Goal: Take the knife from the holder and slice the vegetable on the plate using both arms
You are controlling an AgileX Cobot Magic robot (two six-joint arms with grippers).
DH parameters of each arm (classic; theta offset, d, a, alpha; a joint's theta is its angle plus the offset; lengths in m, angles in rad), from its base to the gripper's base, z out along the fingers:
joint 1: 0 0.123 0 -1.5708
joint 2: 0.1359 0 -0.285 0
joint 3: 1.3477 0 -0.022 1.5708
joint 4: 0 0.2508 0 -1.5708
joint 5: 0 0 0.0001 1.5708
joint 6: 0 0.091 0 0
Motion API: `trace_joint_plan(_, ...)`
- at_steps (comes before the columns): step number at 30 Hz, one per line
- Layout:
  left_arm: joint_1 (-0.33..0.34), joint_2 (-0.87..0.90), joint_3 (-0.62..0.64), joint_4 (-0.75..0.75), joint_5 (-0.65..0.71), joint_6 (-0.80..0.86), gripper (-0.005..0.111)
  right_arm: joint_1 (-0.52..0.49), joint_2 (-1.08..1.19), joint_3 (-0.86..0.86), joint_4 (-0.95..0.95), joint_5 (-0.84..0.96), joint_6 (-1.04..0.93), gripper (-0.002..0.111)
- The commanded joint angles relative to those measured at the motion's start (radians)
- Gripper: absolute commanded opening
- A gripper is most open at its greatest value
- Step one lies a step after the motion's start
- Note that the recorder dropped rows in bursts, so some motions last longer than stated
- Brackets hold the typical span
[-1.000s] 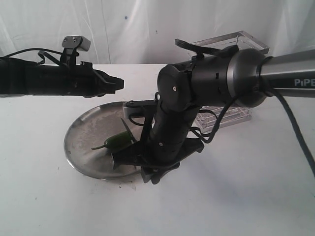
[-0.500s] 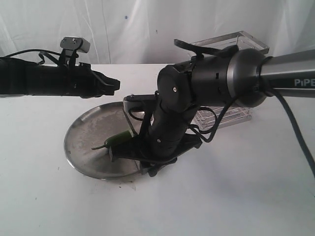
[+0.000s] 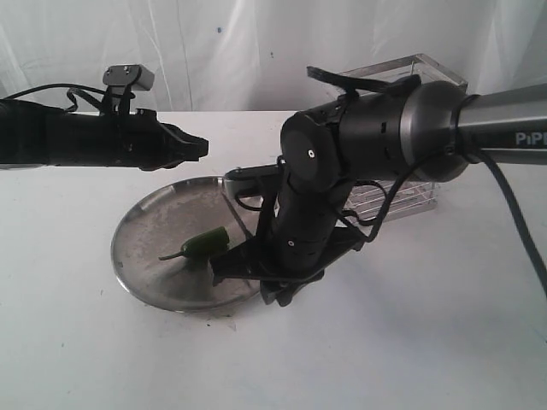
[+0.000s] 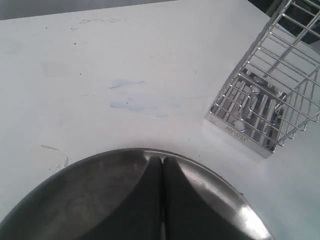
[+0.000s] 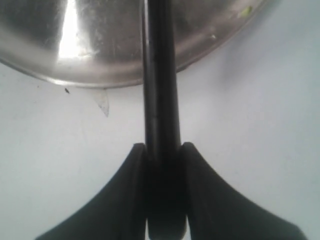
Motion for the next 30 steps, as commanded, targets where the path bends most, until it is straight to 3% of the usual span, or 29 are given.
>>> trace_joint_plan(1, 0.001, -0.005, -0.001, -0.023, 0.048, 0.007, 0.000, -0.006, 0.000, 0.003, 0.073, 0.023, -0.081, 0.000)
trace_joint_plan(5, 0.001, -0.005, -0.001, -0.023, 0.129, 0.076, 0.000, -0.006, 0.000, 0.003, 0.073, 0.019, -0.079, 0.000)
trace_joint_plan(30, 0.001, 0.104, -0.003, -0.023, 0.176, 0.095, 0.000, -0.004, 0.000, 0.003, 0.077, 0.043, -0.075, 0.000)
